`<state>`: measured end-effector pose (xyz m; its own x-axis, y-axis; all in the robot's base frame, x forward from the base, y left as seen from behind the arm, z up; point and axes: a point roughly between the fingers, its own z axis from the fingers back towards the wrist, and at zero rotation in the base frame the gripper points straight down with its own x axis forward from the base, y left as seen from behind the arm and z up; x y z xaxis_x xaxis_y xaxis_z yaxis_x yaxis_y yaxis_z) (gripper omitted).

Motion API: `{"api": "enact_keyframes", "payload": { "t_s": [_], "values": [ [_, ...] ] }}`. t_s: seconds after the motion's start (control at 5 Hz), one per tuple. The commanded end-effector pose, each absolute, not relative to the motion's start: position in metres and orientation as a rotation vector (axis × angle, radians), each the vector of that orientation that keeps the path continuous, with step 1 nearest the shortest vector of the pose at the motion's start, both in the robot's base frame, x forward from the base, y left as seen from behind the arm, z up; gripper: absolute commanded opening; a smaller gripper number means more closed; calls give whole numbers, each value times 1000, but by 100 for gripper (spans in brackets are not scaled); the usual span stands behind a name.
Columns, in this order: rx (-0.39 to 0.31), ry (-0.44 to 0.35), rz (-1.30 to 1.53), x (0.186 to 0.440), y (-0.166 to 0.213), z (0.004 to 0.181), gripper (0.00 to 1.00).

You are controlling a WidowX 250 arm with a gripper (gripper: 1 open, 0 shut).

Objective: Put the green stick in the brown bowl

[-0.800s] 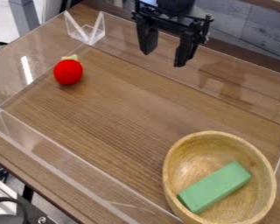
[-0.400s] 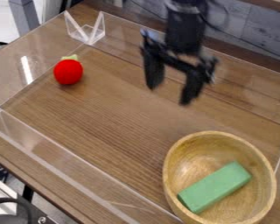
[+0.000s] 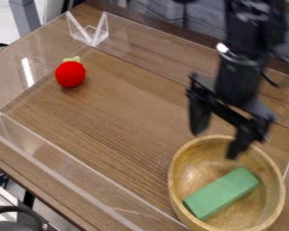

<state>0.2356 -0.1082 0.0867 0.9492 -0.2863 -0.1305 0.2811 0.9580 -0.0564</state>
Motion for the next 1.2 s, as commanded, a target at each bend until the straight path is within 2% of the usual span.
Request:
{"api": "enact_keyframes", "payload": {
  "t_s": [0.0,0.4,1.0],
  "values": [
    [-56,62,-309,233,-126,90,100],
    [-73,27,-344,224,-131,73,100],
    [-98,-43,-353,222,-131,68,100]
  ]
}}
